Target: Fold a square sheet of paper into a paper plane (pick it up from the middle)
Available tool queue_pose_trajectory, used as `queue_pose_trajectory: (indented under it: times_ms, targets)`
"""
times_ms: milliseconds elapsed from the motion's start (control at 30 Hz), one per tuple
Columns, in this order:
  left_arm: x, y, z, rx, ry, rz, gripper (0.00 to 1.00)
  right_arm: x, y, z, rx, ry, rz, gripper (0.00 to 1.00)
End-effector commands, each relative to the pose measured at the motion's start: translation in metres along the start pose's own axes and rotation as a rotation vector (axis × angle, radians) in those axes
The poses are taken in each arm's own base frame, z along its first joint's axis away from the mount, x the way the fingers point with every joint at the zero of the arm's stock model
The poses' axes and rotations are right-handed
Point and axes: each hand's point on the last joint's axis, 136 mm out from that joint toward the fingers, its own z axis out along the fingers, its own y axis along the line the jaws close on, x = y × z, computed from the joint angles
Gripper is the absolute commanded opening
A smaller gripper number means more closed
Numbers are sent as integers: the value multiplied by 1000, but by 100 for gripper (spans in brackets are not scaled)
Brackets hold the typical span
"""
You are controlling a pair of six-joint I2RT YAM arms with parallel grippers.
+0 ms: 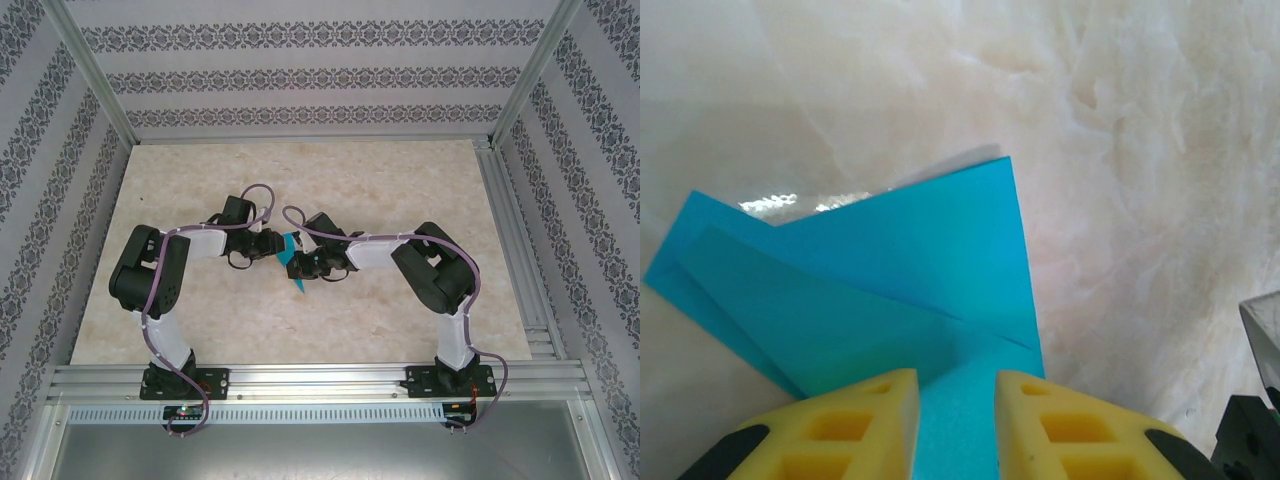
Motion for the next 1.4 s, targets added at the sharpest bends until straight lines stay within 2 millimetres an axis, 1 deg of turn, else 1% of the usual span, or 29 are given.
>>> queue_pose_trajectory:
  times_ms: [0, 267, 533, 733, 867, 1033, 1200, 1367]
  targets:
    - [-20, 16, -2, -91, -56, -6, 28, 71, -57, 4, 169, 205, 129, 11]
    - [-31, 23, -3, -116, -67, -5, 28, 76, -62, 5, 176, 208, 141, 11]
    - [-38, 37, -3, -142, -72, -4, 28, 75, -62, 5, 174, 206, 140, 11]
    - [-47, 46, -6, -158, -84, -5, 28, 78, -64, 5, 176, 209, 141, 11]
    - [-51, 53, -8, -166, -93, -18, 28, 75, -63, 5, 171, 202, 139, 11]
    - [-56, 64, -18, -176, -112, -54, 29, 68, -55, 8, 147, 181, 134, 11]
    - [-66, 65, -29, -175, -141, -59, 29, 64, -53, 7, 143, 174, 126, 11]
    - [-77, 64, -46, -200, -181, -60, 30, 54, -42, 3, 125, 147, 106, 12]
